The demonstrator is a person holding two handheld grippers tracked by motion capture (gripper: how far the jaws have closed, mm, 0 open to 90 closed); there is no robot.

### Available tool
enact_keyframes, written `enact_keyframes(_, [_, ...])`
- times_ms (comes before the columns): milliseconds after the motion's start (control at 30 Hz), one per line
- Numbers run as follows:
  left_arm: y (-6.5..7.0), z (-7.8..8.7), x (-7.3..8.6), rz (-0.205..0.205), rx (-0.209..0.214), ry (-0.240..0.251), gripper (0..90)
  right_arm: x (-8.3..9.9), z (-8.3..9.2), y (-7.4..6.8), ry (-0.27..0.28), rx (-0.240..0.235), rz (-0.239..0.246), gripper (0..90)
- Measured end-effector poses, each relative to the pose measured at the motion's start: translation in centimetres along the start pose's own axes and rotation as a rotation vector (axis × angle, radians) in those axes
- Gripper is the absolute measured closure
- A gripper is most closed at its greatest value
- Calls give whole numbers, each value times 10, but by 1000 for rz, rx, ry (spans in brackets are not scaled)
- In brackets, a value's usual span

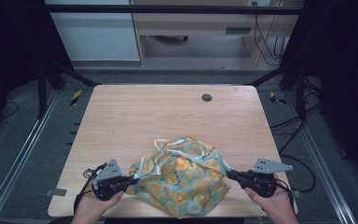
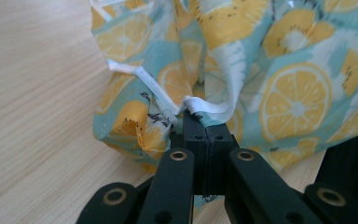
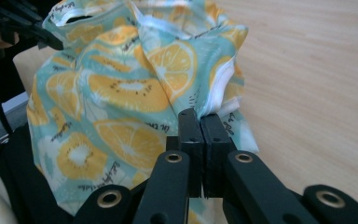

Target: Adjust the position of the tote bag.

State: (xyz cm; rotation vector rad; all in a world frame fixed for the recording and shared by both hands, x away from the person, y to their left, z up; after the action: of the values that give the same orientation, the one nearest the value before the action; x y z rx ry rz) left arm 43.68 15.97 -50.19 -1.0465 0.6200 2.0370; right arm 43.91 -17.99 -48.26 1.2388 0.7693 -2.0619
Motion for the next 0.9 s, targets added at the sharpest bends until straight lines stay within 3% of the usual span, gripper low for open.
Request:
enact_keyframes(367, [-4,-19,19,-8,-3,-119,895,17,-14,8,-89,-1,-7,892])
enact_keyframes(567, [-3,-24,20,-12,-5,-133,888,14,-19,14,-94,2,-26,863])
enact_keyframes(667, [-1,-25,20,-21,-6,-133,890,6,-17,20,-66,3,-45,779])
enact_keyframes(767, [-2,-25,19,-24,-10,-130,894,-10,-12,28,-36,19,-51,630])
enact_keyframes(900, [-4,-24,17,-30,-18,-120,896,-28,-11,31,-19,23,-43,548])
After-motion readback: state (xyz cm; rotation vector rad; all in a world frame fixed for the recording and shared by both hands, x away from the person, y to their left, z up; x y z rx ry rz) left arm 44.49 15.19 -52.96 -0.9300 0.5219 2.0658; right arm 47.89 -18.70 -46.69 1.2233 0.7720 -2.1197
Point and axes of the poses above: each handheld gripper's, and its own axes: z roughly backward along the jaws, x roughly out of its underside, y roughly to its right, the point moved 9 cm from there along -z, roughly forward along the jaws, and after that the axes turned 4 degrees about y, right-handed, at the moved point
